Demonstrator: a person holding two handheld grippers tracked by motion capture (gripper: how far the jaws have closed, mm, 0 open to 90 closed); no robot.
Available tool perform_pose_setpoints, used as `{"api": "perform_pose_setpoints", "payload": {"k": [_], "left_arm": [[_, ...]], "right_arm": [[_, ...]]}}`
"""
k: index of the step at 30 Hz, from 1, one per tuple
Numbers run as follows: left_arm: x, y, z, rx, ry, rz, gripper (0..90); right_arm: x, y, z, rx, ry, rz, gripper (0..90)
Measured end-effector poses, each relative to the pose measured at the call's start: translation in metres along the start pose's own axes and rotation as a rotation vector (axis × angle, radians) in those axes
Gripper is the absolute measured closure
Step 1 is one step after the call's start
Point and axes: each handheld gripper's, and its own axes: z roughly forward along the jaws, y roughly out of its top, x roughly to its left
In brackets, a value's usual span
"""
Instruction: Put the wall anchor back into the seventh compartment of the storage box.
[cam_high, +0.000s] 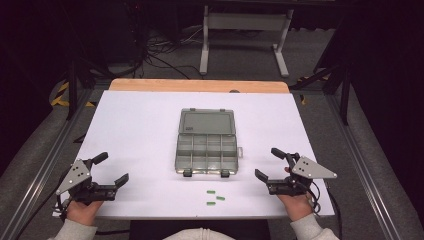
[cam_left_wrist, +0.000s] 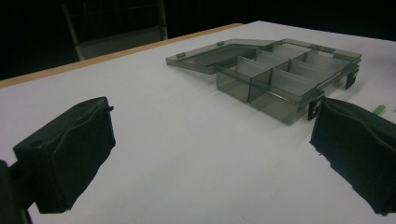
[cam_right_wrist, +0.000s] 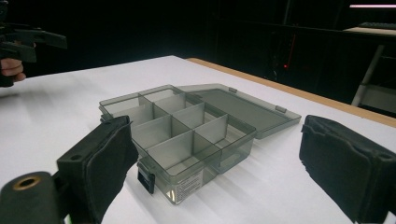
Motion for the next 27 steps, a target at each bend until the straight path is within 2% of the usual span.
{"api": "perform_pose_setpoints", "payload": {"k": [2,5,7,8,15,19,24,27], "left_arm": [[-0.003,0.002,0.000,-0.015,0.001,0.007,0.2],[-0.004,0.004,-0.001,-0.003,-0.005,0.009,0.6],[-0.005,0.005,-0.001,0.006,0.008,-0.002,0.8],[-0.005,0.006,-0.002,0.007,0.001,-0.009,0.7],[-0.005,0.005,-0.004,-0.010,0.004,-0.005,0.4],[-0.003,0.004,-0.010,0.001,0.016,0.002,0.3],[-0.002,0.002,-0.011,-0.004,0.020,-0.019,0.3],[-0.003,0.003,-0.010,-0.005,0.020,-0.015,0.4]], "right_arm": [[-0.001,0.000,0.000,0.000,0.002,0.004,10.0],[-0.002,-0.001,0.000,0.004,0.009,0.002,10.0],[-0.002,-0.001,0.000,0.005,0.008,0.002,10.1],[-0.002,-0.002,0.001,0.002,0.009,0.003,10.1],[-0.004,0.000,0.004,0.013,0.020,0.014,10.2],[0.002,0.009,0.020,0.017,0.052,-0.022,10.2],[0.006,0.018,0.038,0.013,0.099,-0.024,10.1],[0.009,0.024,0.048,0.012,0.135,-0.017,11.2]]}}
